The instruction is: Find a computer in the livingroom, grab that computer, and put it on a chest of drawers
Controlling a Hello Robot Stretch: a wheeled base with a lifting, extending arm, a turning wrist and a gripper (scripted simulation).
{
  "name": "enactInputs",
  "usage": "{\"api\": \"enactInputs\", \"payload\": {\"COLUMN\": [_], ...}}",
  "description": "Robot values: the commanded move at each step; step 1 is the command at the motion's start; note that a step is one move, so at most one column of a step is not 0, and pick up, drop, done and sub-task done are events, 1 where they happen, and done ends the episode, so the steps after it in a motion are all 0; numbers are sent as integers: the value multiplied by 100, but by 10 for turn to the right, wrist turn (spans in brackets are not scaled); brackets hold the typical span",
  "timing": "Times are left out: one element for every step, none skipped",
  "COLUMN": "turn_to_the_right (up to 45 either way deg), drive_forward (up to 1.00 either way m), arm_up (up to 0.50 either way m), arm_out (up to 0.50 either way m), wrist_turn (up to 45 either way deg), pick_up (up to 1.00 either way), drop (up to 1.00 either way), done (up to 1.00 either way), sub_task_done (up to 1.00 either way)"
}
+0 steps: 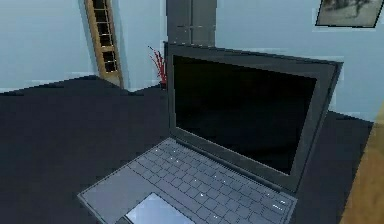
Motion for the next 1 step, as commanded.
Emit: {"api": "enactInputs", "payload": {"turn_to_the_right": [0], "drive_forward": [45], "arm_up": [0], "arm_out": [0], "wrist_turn": [0], "pick_up": [0], "drop": [0], "done": [0], "sub_task_done": [0]}}
